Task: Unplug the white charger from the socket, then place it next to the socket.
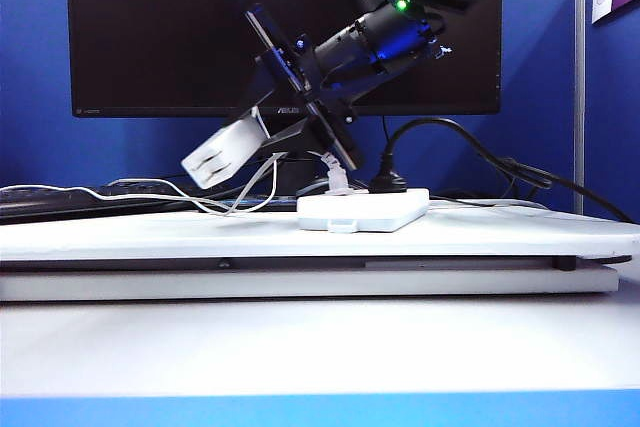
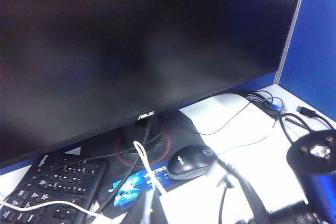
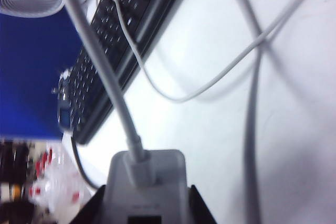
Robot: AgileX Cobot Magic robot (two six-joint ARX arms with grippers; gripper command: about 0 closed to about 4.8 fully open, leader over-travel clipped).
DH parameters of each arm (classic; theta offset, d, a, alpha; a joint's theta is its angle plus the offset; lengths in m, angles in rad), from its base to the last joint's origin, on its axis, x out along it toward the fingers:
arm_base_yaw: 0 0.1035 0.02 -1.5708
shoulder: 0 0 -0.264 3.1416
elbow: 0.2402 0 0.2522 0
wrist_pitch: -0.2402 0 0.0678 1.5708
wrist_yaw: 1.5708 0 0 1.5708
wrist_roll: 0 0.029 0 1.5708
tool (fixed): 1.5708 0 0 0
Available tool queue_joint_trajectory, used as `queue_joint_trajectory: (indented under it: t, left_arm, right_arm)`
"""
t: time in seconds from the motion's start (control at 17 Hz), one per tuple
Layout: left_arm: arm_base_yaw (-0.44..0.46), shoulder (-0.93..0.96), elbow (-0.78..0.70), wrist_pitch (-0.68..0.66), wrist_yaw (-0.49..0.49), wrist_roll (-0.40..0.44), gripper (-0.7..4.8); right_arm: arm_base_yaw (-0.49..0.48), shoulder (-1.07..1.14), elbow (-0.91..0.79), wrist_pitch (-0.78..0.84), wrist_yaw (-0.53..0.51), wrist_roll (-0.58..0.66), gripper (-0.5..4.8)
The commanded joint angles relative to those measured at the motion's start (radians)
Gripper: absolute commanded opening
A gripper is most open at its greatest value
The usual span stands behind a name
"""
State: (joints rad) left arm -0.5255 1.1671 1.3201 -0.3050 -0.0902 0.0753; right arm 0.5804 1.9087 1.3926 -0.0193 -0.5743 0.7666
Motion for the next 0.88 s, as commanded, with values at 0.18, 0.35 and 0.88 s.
queue_joint_trajectory:
  t: [0.18,0.35,0.88]
  left_arm:
    - [0.000,-0.005,0.005,0.007,0.000,0.003,-0.05]
    - [0.000,-0.010,0.005,0.007,0.000,0.003,-0.05]
    - [0.000,-0.020,0.005,0.007,0.000,0.003,-0.05]
  right_arm:
    - [0.088,-0.034,-0.002,-0.013,-0.013,-0.016,-0.01]
    - [0.105,-0.047,-0.002,-0.019,0.082,-0.056,-0.01]
    - [0.113,-0.047,-0.002,-0.117,0.335,-0.060,0.94]
